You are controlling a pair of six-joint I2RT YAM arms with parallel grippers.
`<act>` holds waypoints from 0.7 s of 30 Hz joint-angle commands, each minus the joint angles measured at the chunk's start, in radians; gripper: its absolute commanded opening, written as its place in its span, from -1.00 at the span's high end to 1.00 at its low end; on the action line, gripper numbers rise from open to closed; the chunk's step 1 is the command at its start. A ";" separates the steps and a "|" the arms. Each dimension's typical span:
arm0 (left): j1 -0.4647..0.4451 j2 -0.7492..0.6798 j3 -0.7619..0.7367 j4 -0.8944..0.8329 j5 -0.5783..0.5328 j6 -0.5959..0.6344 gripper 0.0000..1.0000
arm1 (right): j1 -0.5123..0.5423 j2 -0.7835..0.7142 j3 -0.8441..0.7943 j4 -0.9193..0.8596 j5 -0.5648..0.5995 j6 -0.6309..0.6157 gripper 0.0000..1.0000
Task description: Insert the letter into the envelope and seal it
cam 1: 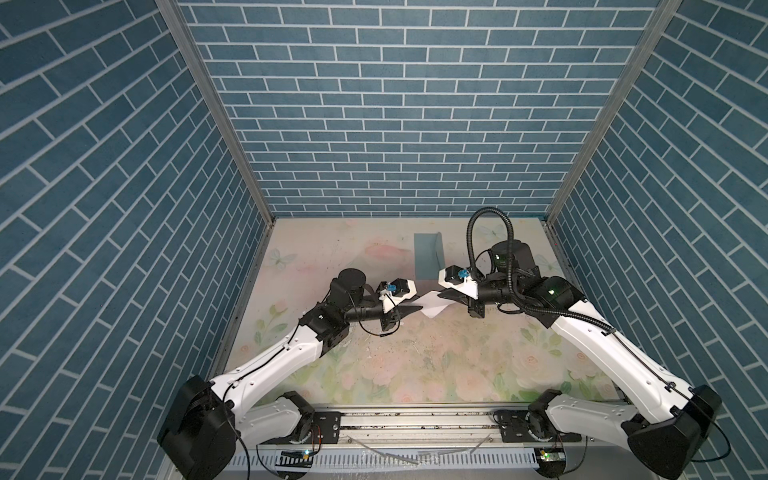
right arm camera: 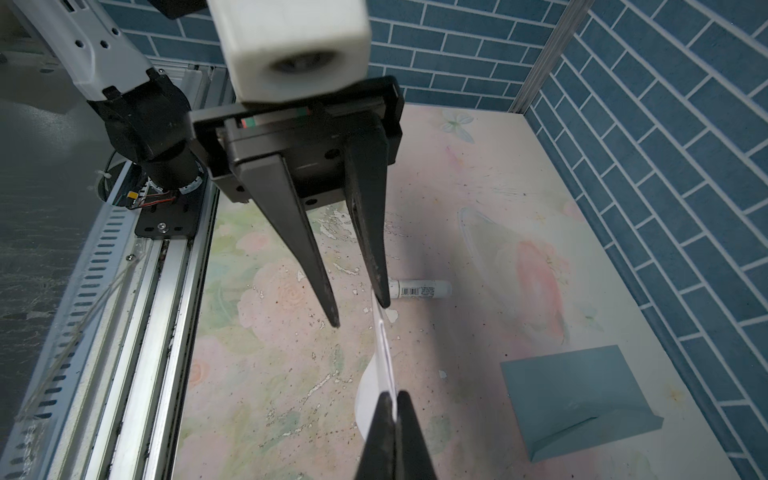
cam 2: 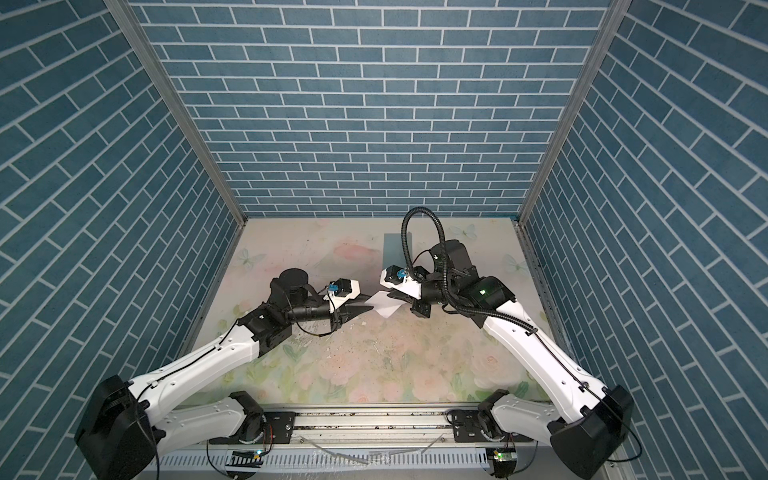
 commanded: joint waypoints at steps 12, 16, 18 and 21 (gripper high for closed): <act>-0.002 0.052 0.034 0.032 0.054 -0.013 0.83 | 0.017 0.031 -0.030 0.032 -0.053 0.000 1.00; -0.002 0.053 0.034 0.027 0.018 -0.020 0.99 | 0.016 0.034 -0.035 0.059 -0.038 0.028 1.00; -0.002 0.049 0.036 0.014 -0.038 -0.031 1.00 | 0.017 0.031 -0.043 0.096 -0.017 0.060 0.84; -0.002 0.030 0.028 0.011 -0.162 -0.078 1.00 | 0.017 0.020 -0.059 0.173 0.056 0.146 0.50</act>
